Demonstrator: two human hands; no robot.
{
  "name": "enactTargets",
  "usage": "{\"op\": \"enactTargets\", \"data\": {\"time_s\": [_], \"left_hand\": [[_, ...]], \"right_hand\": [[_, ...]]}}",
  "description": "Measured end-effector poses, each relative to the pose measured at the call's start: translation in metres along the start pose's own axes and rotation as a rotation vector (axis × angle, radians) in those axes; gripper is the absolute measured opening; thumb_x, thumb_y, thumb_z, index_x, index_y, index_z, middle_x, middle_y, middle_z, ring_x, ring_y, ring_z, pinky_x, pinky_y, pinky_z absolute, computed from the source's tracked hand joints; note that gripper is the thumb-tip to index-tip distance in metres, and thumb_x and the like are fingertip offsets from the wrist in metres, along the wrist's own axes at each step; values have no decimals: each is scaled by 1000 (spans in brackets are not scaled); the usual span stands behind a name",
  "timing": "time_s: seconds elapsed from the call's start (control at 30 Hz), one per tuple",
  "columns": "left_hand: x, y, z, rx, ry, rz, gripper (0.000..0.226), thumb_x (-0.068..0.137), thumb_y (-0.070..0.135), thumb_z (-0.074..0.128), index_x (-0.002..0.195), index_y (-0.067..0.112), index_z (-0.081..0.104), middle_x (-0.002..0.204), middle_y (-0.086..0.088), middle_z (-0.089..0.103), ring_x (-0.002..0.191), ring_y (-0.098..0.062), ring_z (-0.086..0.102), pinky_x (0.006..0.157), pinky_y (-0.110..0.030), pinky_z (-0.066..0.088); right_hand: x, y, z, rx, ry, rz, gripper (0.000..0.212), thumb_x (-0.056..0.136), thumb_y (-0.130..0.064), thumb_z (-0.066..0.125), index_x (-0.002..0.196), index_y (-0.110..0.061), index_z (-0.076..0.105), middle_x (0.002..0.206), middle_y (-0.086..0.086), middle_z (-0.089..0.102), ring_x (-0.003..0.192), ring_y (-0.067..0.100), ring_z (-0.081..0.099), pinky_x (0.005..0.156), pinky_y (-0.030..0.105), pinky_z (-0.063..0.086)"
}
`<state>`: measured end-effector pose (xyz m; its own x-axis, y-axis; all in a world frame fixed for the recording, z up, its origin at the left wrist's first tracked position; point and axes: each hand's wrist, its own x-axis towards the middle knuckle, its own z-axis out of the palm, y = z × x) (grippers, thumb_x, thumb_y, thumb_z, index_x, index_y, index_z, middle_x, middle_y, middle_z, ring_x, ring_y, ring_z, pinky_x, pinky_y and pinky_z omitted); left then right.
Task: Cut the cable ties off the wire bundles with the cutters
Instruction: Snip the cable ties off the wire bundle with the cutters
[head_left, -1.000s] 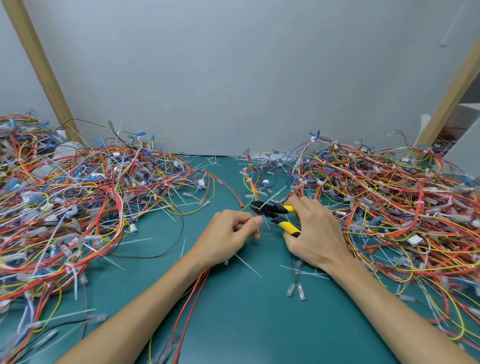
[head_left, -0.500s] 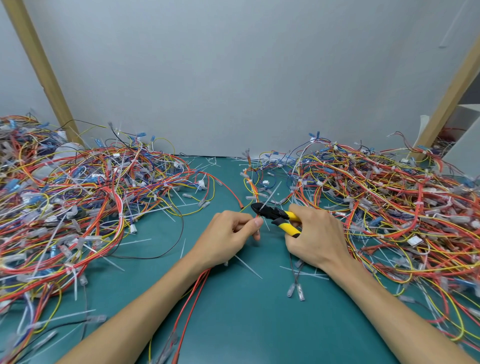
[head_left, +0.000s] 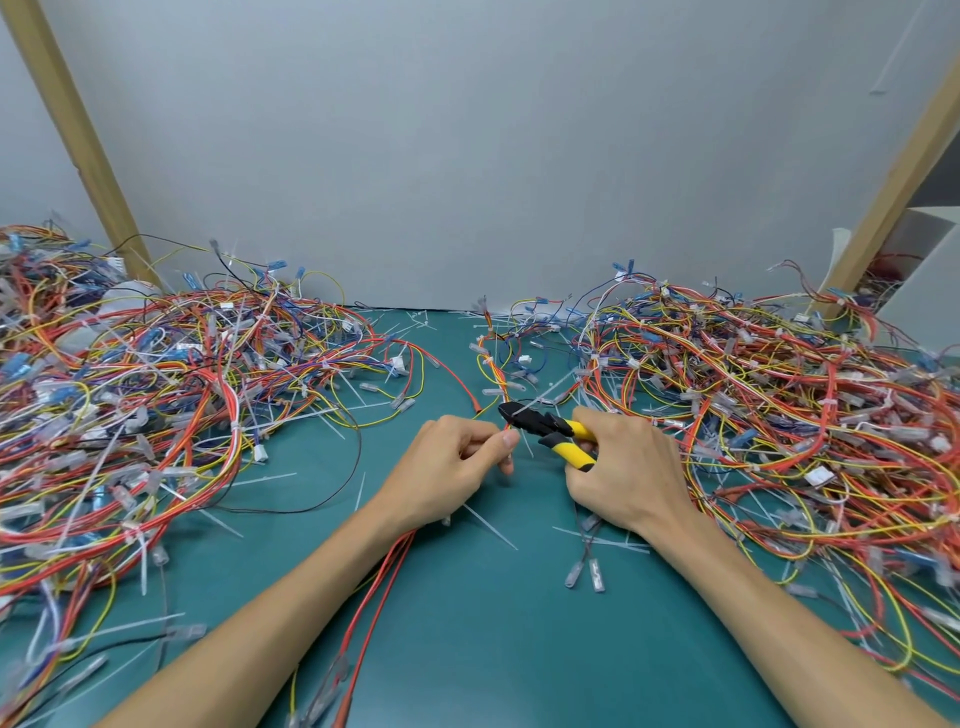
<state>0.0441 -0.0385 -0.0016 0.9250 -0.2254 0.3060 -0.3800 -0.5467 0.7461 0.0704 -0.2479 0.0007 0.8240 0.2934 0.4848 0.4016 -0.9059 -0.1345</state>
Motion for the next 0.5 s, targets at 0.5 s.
{"op": "enactTargets", "data": {"time_s": [0.5], "left_hand": [[8,-10,-14,-536,-434,-199,54,105,28,17,106,19,70,74,-3,73,46,-18,60,45,-18,40]], "right_hand": [[-5,-5,-6,6,-23,38,23,65,-38,47,62,-21,33,54,-4,45,58,30,46,48,27,23]]}}
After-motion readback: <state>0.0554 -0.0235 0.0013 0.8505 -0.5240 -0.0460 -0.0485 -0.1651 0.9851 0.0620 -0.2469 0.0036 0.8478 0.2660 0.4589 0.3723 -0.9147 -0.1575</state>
